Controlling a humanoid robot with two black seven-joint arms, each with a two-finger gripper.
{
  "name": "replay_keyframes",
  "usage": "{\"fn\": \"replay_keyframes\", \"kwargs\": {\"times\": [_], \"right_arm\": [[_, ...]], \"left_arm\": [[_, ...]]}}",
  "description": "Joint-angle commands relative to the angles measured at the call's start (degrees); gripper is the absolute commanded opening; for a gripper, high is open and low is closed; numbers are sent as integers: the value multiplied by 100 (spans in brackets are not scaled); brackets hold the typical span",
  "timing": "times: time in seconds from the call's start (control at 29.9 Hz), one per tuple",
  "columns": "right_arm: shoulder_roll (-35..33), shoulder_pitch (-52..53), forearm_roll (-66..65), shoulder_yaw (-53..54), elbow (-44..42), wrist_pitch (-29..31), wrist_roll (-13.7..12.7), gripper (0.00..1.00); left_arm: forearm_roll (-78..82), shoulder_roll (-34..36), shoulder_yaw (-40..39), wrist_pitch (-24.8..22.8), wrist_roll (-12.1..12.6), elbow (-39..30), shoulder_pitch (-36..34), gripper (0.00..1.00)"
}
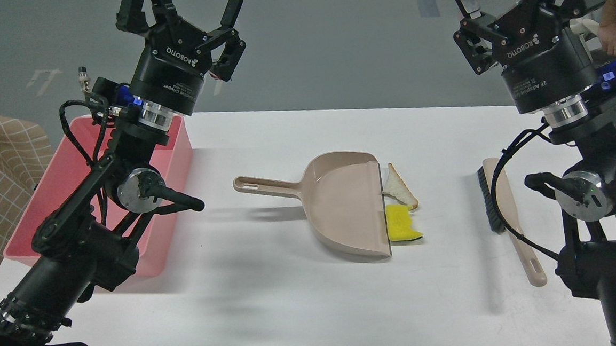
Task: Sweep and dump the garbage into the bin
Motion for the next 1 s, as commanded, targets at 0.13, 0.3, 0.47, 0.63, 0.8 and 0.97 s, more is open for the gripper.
{"fn": "replay_keyframes", "kwargs": {"times": [0.13,0.3,0.47,0.63,0.8,0.97], "right_arm": [[0,-9,0,6,11,-10,0,100],[0,-9,0,15,3,-18,0,100],[0,-9,0,15,11,-18,0,100],[0,-9,-9,15,11,-18,9,100],[0,-9,0,15,20,-18,0,100],[0,-17,0,15,20,-18,9,100]], "left_arm": [[12,-16,-4,0,1,-8,0,99],[39,-16,-4,0,1,-8,8,99],[39,-16,-4,0,1,-8,8,99],[48,-60,5,9,10,-8,8,99],[56,-87,5,9,10,-8,17,99],[91,-87,31,9,27,0,17,99]]}}
